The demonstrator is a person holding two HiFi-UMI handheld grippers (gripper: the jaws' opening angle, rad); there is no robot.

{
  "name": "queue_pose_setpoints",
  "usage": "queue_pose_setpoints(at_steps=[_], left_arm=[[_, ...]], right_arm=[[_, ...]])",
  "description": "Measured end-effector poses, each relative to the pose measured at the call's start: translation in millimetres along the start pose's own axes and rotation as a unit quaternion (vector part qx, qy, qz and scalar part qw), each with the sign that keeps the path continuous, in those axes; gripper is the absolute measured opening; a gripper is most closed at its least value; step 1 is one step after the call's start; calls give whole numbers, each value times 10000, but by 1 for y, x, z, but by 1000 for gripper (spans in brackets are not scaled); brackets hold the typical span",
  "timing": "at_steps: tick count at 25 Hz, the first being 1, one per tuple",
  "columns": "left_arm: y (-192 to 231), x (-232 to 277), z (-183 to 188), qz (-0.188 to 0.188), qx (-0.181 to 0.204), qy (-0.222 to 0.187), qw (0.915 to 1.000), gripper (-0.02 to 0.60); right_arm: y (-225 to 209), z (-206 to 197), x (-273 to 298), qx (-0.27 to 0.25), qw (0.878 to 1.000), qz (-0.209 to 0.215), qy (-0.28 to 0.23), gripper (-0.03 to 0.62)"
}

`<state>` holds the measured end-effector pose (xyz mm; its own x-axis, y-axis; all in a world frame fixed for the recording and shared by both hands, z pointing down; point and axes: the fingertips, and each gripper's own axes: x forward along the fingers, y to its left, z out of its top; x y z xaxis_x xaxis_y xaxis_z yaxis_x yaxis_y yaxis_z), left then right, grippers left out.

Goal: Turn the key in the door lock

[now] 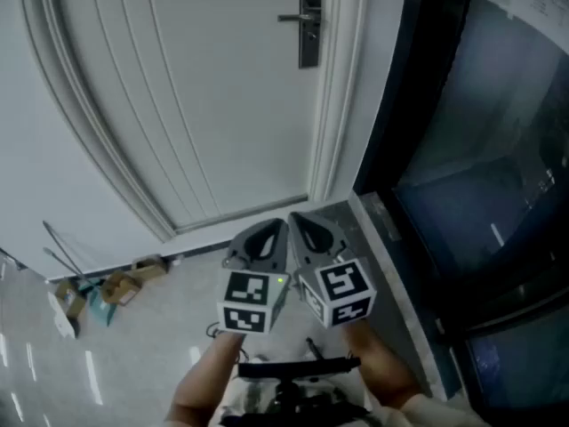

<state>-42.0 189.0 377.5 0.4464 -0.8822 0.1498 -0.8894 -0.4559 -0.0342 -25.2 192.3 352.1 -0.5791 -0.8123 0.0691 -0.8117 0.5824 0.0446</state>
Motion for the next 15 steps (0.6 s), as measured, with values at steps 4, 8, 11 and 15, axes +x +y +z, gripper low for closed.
queue_pose_setpoints(at_steps=[4,8,11,15], left_arm=[[-1,4,2,9,19,-19,10000,26],[-5,7,1,18,-24,-17,10000,26],[-11,12,1,20,-24,3,10000,26],[-20,20,2,52,2,21,10000,26]], right_arm=[[-8,-8,0,-44,10000,-42,13,8],[-10,-6,-2,-23,10000,-43,27,8],[-18,-7,-4,-43,9999,-100,40,6],[-30,-8,-8,-52,9999,-111,35,6]])
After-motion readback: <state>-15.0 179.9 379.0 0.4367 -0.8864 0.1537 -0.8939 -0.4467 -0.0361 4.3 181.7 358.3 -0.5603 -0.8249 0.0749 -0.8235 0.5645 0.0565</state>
